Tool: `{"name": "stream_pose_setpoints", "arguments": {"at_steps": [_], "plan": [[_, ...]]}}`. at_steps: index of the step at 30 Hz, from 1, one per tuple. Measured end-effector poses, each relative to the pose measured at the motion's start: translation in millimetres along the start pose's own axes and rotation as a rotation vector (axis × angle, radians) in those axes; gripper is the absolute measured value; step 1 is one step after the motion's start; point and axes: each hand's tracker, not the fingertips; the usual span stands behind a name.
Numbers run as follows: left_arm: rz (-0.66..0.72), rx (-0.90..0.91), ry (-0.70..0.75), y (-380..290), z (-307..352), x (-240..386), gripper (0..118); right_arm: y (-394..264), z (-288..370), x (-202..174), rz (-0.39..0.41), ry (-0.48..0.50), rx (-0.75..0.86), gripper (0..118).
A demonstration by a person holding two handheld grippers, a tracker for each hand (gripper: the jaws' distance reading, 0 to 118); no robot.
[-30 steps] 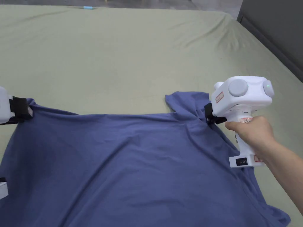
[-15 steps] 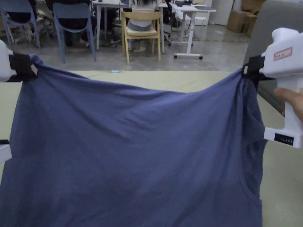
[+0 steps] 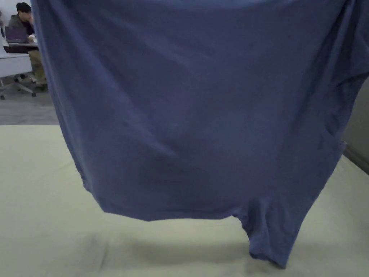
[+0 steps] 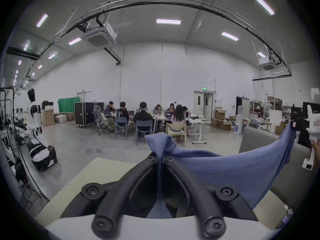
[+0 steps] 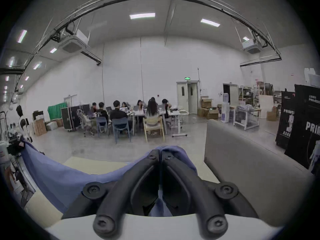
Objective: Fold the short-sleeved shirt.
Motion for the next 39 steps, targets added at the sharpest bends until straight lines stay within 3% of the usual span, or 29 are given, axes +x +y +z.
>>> {"name": "stream_pose_setpoints", "arguments": {"at_steps": [4,9,13,18,21,26,34,39], "plan": [[0.075,-0.093,-0.041,-78,-40,-9,1,-70,-39,5,-0.008,0.02,-0.1,4],[0.225,-0.351,-0.084,-209,-85,-13,1,-195,-89,19,-0.067,0.04,-0.289,4],[0.214,-0.49,-0.091,-288,-97,-9,1,-285,-107,30,-0.083,0.054,-0.454,4],[0.167,-0.54,-0.111,-334,-80,-12,1,-347,-95,44,-0.069,0.053,-0.501,4],[0.142,-0.573,-0.133,-360,-53,-16,1,-374,-65,53,-0.098,0.086,-0.514,4],[0.11,-0.629,-0.146,-393,24,-6,1,-408,2,61,-0.08,0.099,-0.521,4],[0.102,-0.612,-0.128,-413,163,0,1,-456,150,82,-0.182,0.126,-0.525,4],[0.05,-0.645,-0.083,-426,247,-8,1,-478,241,99,-0.19,0.11,-0.538,4]]}}
